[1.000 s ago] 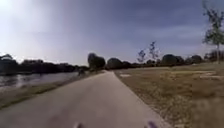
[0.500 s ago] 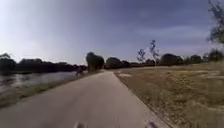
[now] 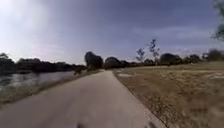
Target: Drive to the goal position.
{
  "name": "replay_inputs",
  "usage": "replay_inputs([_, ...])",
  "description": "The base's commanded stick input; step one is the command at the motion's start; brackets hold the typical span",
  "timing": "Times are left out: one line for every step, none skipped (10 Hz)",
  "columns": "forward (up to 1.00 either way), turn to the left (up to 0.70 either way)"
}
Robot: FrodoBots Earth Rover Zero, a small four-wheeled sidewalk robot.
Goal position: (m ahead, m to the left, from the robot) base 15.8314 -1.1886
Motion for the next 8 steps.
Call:
replay_inputs([1.0, 0.02])
replay_inputs([1.0, 0.02])
replay_inputs([1.0, 0.02])
replay_inputs([1.0, 0.02])
replay_inputs([1.0, 0.02])
replay_inputs([1.0, 0.02])
replay_inputs([1.0, 0.01])
replay_inputs([1.0, 0.0])
